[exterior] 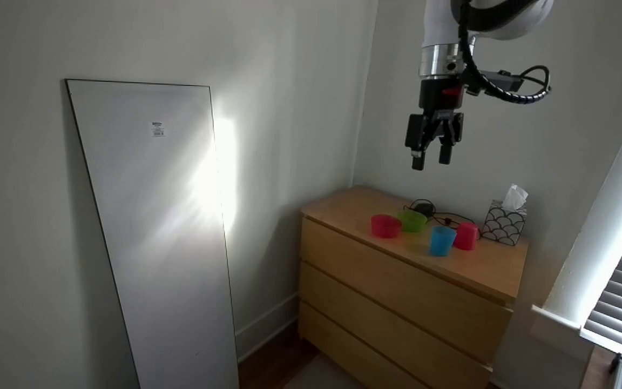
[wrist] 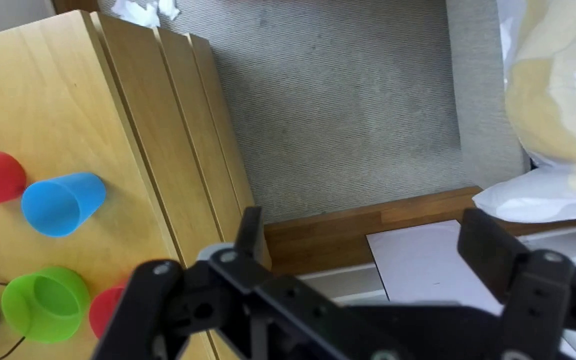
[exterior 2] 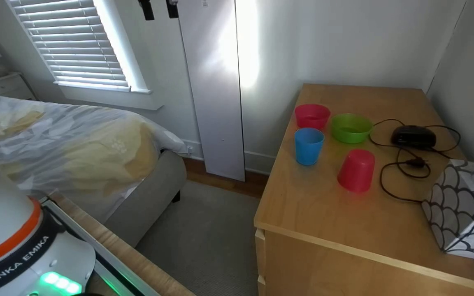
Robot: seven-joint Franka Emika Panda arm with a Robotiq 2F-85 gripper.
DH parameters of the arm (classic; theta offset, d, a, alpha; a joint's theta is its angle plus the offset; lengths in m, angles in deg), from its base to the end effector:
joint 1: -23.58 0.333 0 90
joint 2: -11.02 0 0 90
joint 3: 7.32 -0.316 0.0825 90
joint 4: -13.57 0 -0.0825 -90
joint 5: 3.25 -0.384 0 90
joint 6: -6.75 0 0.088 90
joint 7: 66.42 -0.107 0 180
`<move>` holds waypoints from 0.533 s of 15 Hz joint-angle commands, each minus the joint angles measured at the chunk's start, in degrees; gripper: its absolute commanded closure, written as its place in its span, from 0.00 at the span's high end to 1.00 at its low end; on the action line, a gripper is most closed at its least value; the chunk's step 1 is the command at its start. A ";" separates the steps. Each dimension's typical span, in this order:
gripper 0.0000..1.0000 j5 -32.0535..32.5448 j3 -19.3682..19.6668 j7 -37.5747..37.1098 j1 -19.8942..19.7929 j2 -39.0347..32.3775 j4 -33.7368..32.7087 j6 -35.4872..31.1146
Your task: Put the pink cup in the green bowl
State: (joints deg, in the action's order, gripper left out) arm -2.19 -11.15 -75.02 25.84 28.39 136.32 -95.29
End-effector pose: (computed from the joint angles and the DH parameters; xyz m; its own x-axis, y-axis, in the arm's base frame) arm 0.4556 0.0494 0.5247 0.9976 -0.0442 -0.0527 -0.0418 -0.9981 0.0462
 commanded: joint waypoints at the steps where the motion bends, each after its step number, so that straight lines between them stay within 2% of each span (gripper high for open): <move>1: 1.00 -4.65 5.63 5.88 -2.51 3.79 8.65 -7.44; 4: 1.00 -5.68 10.97 11.97 -5.66 3.25 11.57 -11.71; 8: 1.00 -4.32 16.54 15.44 -10.65 -0.48 8.16 -12.68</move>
State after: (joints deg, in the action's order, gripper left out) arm -6.08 2.61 -61.80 18.02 29.63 146.22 -107.25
